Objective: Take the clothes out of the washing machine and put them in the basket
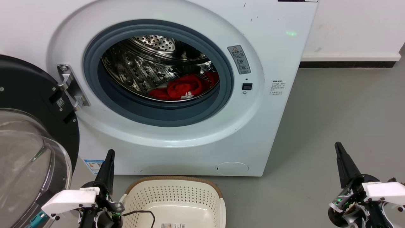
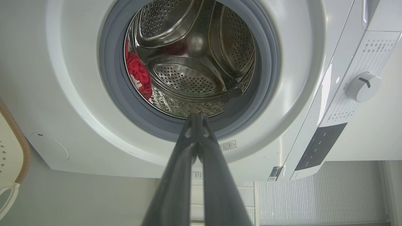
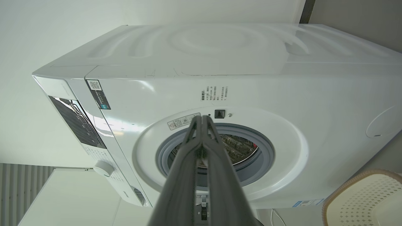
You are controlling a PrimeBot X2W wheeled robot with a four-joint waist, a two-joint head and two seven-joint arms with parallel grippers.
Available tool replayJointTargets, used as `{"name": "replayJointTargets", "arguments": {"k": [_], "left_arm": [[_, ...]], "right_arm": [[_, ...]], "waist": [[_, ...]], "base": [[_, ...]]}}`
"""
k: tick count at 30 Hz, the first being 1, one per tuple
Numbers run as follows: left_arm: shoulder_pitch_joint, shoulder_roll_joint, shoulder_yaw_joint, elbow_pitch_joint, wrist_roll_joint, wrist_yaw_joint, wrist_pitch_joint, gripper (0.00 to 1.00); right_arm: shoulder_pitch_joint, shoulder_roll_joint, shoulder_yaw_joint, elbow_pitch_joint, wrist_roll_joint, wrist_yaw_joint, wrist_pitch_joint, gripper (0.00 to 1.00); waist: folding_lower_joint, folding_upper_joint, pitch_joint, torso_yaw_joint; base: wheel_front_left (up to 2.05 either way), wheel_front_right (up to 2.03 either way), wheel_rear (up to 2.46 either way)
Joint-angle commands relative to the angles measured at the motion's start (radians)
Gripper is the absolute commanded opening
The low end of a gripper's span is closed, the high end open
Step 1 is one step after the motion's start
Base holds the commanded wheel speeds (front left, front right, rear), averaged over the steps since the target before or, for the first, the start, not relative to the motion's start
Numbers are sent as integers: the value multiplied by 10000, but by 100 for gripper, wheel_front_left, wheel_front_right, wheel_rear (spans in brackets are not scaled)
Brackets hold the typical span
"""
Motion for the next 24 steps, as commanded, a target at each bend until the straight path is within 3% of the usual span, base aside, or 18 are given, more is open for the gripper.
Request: {"name": "replayJointTargets", "arguments": {"k": [1, 24], "left_arm": [[-68, -20, 18, 3, 5, -27, 15, 0], [-68, -20, 17, 3, 5, -27, 15, 0]], "right_arm": [[-128, 37, 7, 12, -44, -3, 3, 0], [-128, 37, 8, 12, -44, -3, 2, 0]], "waist": [[0, 0, 0, 0], [0, 0, 0, 0]], "base": [[0, 0, 0], [0, 0, 0]]}}
